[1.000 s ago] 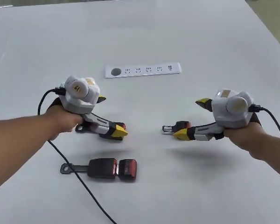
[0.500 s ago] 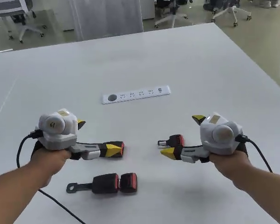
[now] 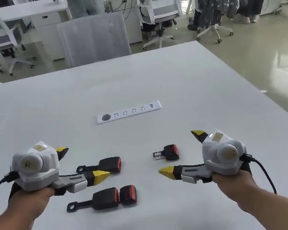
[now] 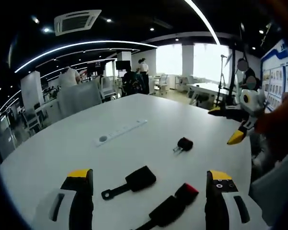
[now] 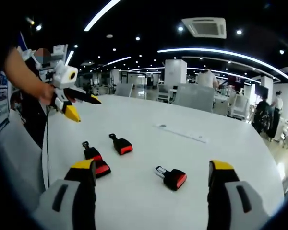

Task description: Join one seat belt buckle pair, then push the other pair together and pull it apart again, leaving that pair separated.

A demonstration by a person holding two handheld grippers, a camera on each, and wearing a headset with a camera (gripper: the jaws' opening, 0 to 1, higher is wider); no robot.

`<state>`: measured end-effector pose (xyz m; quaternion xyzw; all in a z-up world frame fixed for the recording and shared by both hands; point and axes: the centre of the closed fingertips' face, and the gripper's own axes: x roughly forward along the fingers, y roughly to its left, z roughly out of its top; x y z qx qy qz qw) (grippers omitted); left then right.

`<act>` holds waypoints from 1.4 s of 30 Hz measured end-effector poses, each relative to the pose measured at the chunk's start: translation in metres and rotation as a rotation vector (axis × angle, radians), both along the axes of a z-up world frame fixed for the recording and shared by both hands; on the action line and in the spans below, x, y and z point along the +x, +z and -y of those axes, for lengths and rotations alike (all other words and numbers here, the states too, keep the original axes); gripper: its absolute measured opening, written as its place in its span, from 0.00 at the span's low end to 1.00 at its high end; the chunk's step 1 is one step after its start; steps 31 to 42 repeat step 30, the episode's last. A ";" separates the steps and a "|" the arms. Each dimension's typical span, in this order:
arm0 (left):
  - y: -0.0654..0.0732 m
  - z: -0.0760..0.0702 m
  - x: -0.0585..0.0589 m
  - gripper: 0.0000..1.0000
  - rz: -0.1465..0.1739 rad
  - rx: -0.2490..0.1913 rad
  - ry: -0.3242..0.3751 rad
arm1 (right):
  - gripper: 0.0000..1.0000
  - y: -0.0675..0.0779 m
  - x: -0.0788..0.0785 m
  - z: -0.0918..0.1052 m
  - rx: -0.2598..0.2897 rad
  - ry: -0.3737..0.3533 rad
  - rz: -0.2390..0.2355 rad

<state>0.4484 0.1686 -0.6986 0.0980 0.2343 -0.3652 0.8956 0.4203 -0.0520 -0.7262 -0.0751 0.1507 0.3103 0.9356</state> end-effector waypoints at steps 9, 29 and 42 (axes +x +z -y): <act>-0.008 -0.031 -0.032 1.00 0.014 -0.016 0.071 | 1.00 -0.001 -0.030 -0.005 0.032 0.002 -0.004; -0.028 -0.082 -0.093 1.00 0.010 -0.026 0.188 | 1.00 -0.012 -0.081 0.013 0.054 -0.066 -0.041; -0.031 -0.083 -0.096 1.00 0.003 -0.015 0.191 | 1.00 -0.015 -0.083 0.013 0.048 -0.072 -0.047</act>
